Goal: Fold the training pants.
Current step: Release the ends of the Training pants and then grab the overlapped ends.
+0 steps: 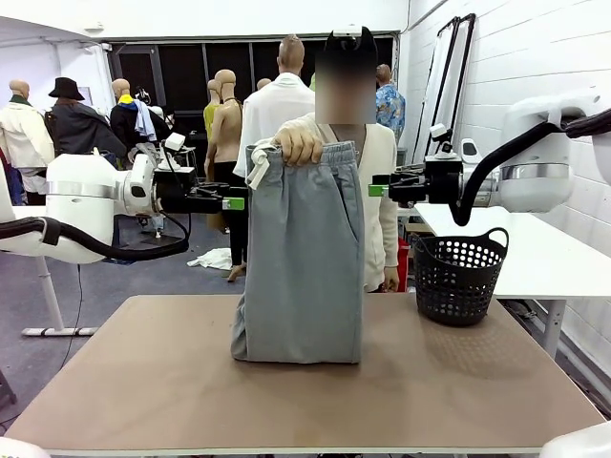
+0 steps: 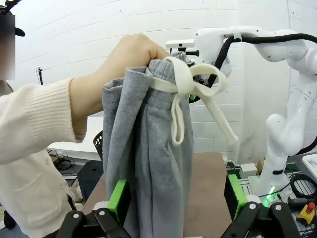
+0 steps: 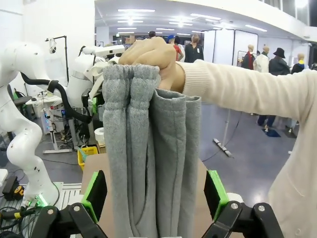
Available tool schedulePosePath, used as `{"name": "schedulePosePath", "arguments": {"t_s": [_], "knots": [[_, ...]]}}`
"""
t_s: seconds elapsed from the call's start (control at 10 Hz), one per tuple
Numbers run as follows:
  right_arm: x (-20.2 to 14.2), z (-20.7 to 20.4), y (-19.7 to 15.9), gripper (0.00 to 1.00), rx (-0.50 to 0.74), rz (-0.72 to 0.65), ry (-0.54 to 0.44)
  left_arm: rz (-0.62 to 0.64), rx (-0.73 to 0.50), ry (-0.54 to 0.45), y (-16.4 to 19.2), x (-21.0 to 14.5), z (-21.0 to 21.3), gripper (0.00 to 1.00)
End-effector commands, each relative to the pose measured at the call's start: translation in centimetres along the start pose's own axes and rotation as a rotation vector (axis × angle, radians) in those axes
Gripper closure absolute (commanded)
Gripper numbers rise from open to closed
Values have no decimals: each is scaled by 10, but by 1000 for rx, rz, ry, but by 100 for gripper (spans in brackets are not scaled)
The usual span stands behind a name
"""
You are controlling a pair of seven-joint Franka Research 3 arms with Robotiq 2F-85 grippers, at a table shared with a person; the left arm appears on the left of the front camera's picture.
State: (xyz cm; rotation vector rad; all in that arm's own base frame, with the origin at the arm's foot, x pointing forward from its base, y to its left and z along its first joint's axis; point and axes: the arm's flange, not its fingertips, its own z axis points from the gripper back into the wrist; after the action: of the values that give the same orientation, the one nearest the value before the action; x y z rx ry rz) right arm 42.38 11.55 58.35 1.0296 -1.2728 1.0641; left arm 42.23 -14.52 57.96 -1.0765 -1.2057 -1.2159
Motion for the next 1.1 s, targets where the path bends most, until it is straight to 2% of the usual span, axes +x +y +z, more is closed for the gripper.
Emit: {"name": "schedulePosePath", "arguments": {"t_s": [0.0,0.2,0.3,0.4,1.0], "knots": [[-4,5,7,0,-29,-16,13,7,37,41,-8,-3,5,0],[-4,2,7,0,-16,-17,0,-48,86,57,-9,2,10,0],[-1,2,10,0,-9,-17,-23,-6,27,15,-2,-1,5,0],[-2,4,2,0,-11,-2,3,-6,27,15,-2,-1,5,0],[0,-4,2,0,-13,-4,20,-53,95,16,3,7,7,0]]}}
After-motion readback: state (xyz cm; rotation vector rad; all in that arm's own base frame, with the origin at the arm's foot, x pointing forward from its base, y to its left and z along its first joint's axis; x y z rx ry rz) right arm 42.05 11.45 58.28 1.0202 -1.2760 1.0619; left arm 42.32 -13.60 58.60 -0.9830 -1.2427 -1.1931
